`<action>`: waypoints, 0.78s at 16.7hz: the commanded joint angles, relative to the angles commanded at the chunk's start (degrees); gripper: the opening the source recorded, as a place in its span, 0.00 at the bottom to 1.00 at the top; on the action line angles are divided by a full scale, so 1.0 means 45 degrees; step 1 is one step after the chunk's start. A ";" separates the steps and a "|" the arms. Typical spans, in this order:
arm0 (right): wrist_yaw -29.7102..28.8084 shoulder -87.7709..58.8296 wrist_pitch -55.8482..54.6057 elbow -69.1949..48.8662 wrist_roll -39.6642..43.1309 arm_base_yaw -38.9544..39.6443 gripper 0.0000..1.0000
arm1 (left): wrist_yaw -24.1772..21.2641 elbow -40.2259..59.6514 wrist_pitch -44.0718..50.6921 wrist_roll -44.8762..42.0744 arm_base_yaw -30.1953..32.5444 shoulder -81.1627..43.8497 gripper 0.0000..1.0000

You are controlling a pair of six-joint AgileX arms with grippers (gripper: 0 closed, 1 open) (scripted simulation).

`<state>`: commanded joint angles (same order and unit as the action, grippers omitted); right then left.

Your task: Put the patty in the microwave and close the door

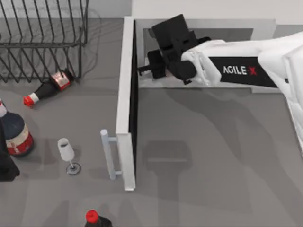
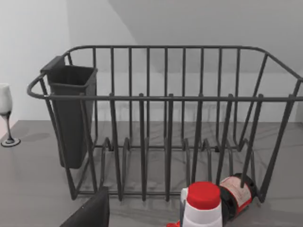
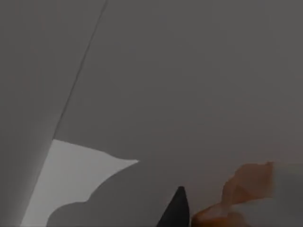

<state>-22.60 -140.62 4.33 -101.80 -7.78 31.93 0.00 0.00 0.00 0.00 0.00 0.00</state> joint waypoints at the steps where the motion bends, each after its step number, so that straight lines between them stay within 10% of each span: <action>1: -0.0002 0.0120 -0.0079 -0.0052 -0.0008 0.0029 1.00 | 0.0000 0.0000 0.0000 0.0000 0.0000 0.0000 1.00; 13: -0.0196 0.2865 -0.1201 0.4033 -0.1039 0.1554 1.00 | 0.0000 0.0000 0.0000 0.0000 0.0000 0.0000 1.00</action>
<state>-23.49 -127.72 -1.07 -83.65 -12.46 38.92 0.00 0.00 0.00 0.00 0.00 0.00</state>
